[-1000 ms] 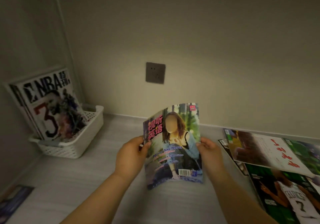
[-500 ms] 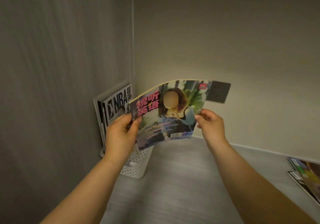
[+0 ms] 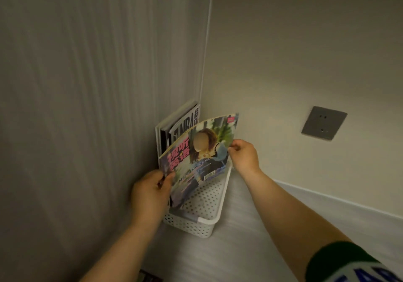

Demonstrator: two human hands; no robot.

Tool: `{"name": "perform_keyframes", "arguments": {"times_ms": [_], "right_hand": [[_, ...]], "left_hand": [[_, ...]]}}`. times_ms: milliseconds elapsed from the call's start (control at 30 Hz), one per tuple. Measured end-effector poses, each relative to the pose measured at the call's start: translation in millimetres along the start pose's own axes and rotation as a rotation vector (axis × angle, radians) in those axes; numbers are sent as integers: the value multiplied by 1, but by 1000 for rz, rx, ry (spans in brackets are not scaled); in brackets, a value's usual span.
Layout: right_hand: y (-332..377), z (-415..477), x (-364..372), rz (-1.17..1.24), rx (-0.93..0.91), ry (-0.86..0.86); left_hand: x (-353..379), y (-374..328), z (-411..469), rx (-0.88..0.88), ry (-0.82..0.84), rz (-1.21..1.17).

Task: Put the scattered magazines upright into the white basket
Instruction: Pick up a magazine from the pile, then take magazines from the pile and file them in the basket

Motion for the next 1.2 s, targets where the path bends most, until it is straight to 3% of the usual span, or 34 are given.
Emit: {"name": "perform_keyframes", "arguments": {"times_ms": [167,400,600,867,1200], "right_hand": [[-19,8,33,66,137,145],[-12,-6,67,328,156,373],[0,-32,97,353,218,686],[9,-35,97,344,202,699],[6,-43,90,291,187,661]], "left_hand": [[11,11,-6,40,61,50],[21,16,0,-13,17,82],[26,20,-2,-51,-11,102],[30,31,-12,-166,38,90],[24,29,-18,-152,61,29]]}}
Point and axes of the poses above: each hand's wrist, its own z-axis towards the middle knuckle, its own x-axis out of the palm, y = z × x, the point moved 3 cm from there along z, towards the middle knuckle, and after that the axes turned 11 degrees about x, right-handed, at the moved point
